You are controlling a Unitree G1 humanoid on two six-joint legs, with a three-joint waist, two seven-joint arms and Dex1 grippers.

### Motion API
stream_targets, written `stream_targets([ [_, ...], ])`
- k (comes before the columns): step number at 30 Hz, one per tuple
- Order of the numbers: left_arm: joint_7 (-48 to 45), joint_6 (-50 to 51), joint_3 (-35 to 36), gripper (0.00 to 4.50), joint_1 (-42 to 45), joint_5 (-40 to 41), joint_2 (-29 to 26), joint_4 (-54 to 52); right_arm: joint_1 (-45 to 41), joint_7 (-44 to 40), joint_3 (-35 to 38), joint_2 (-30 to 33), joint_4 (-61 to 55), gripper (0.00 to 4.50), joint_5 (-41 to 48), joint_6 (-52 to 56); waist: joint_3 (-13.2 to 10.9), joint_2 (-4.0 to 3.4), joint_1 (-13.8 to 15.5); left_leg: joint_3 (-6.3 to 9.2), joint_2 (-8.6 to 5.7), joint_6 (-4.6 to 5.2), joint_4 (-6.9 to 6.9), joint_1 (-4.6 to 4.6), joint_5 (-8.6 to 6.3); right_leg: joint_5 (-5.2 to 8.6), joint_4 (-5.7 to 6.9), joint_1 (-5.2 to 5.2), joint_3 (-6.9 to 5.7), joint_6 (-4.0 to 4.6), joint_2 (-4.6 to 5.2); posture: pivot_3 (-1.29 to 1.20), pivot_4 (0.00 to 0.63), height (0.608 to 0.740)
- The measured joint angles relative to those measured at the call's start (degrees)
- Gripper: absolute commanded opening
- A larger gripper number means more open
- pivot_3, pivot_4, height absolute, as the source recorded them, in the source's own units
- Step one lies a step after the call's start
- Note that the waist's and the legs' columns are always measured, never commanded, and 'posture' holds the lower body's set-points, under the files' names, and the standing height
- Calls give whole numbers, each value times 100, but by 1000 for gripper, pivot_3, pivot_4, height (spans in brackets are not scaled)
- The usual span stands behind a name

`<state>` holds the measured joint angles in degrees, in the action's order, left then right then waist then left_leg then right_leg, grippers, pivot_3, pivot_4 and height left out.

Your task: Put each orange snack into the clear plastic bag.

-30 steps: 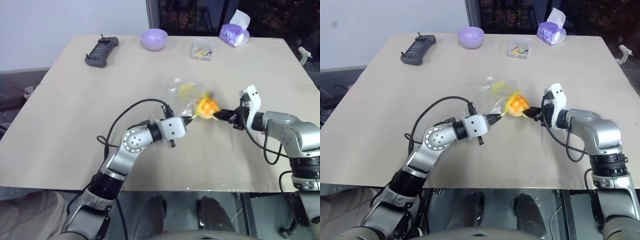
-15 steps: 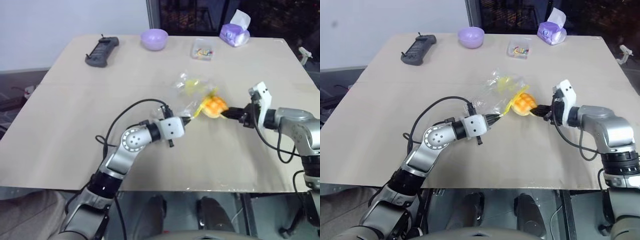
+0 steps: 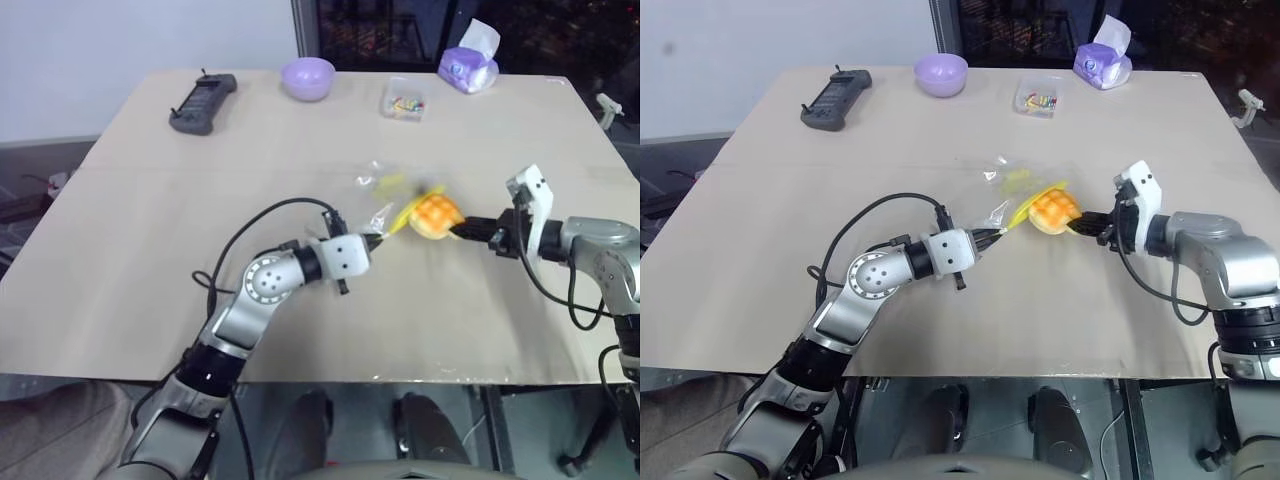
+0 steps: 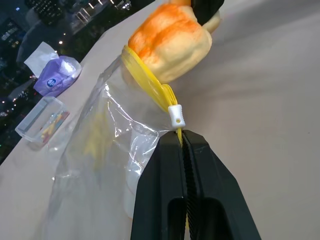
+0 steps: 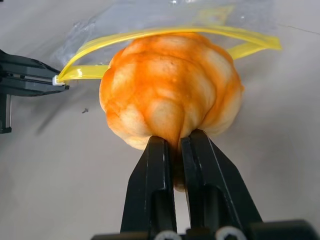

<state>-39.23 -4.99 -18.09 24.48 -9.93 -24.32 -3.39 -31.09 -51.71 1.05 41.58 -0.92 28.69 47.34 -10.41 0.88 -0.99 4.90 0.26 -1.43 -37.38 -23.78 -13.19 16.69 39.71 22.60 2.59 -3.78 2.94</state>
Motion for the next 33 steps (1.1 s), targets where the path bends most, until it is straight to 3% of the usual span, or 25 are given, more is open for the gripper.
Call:
stream_targets([
  [8, -58, -18, 0, 0, 3, 115, 92, 21, -346, 341, 238, -382, 478, 50, 214, 284, 0, 0, 3, 1, 0, 0, 0, -1, 0, 0, 0, 0, -1, 0, 0, 0, 150, 740],
  [13, -60, -19, 1, 0, 9, 118, 98, 23, -174, 130, 211, -380, -26, 50, 391, 270, -1, -1, 3, 1, 0, 0, 1, -3, 0, 0, -4, 0, 0, 0, 0, 0, 150, 740],
  [21, -60, -21, 1, 0, 86, 144, 168, 166, -312, 624, 109, -630, 469, 50, 64, 233, -1, -2, -10, 0, 0, 0, -1, 2, 0, 0, 5, 1, 1, 0, -1, 0, 150, 740],
  [26, -66, -41, 5, 0, 106, 227, 160, 183, -101, 239, -13, -582, -154, 50, 198, 168, -2, -3, -5, -2, 0, 0, 2, -5, 0, 0, -9, 2, 1, 0, 0, 0, 150, 740],
  [30, -70, -48, 3, 0, 130, 236, 163, 186, -209, 664, -103, -756, 344, 50, -163, 109, -2, -3, -3, -3, -1, 0, -1, 1, 0, 0, 2, 1, 3, 0, 1, 0, 150, 740],
  [33, -100, -57, 3, 0, 136, 251, 162, 187, -153, 429, -137, -757, 135, 50, -81, 107, -3, -5, -3, 1, 1, 0, 0, 0, 0, 0, 4, 3, 0, 0, -2, 0, 150, 740],
])
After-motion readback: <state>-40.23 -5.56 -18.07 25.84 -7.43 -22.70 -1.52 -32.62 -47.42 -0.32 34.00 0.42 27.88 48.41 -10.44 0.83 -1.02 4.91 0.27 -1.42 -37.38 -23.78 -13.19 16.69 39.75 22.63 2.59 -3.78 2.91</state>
